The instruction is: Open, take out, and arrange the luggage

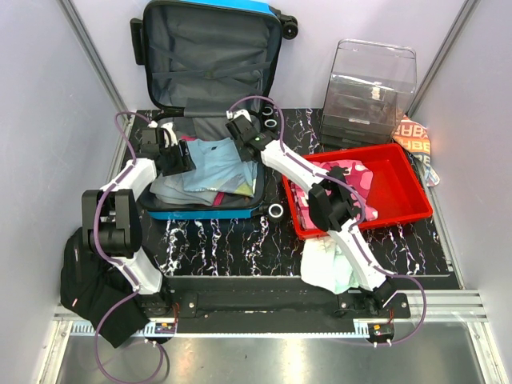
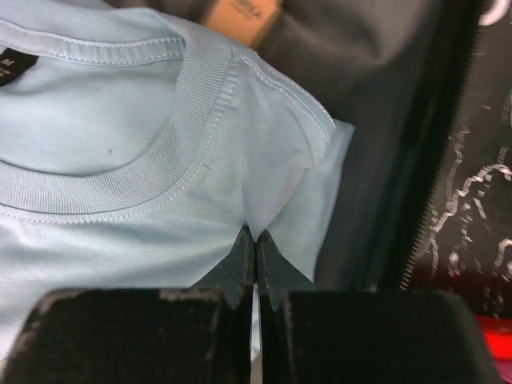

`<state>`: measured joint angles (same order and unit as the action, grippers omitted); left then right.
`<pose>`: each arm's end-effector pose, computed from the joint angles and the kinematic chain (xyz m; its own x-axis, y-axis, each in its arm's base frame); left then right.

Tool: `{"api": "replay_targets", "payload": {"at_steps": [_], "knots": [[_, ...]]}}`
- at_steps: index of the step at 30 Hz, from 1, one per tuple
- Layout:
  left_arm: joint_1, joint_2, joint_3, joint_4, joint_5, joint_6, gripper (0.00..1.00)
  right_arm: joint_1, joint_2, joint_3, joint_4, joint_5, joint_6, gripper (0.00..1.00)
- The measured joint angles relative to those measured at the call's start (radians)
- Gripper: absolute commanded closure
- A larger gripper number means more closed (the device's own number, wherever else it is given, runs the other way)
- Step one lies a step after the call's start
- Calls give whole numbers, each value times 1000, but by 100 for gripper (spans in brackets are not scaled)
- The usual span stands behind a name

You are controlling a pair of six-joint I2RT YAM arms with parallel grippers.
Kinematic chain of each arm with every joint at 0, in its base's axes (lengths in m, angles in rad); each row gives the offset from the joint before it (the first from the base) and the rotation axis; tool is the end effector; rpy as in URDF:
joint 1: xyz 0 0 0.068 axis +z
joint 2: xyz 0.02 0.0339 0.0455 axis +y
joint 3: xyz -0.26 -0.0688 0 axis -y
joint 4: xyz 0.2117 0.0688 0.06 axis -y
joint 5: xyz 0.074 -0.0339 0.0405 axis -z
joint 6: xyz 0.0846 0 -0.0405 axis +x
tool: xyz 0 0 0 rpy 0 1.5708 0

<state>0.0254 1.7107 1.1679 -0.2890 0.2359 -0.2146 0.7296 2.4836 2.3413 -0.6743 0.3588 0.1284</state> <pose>0.3741 -0.0103 0.1975 -0.7502 -0.2262 -0.6213 -0.0277 0.9496 -0.3122 0.4288 0.3436 0.1902 -0.5958 -0.3719 -0.7118 -0.3717 0.9134 -0.1661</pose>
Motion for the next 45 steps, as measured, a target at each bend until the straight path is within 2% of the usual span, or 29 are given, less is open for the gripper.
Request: {"api": "replay_targets", "payload": {"at_steps": [2,4,8,14,26,38,45], "knots": [[-1,0,0,0,3,0,38,0,-10,-13,1,18,-1,97],[-5,0,0,0,5,0,38,-2,-22,-27,0,26,-1,85],[-7,5,0,7,5,-1,38,-6,-26,-28,-3,30,3,46],[-8,21,0,26,3,-18,38,-12,-31,-30,-2,37,32,35],[-21,61,0,57,2,-46,41,-14,-62,-81,18,-16,126,31],[-45,99,0,82,0,-49,42,-22,65,76,-42,-78,181,30],[-47,105,1,85,0,-54,43,-22,103,120,-65,-90,192,34]]}}
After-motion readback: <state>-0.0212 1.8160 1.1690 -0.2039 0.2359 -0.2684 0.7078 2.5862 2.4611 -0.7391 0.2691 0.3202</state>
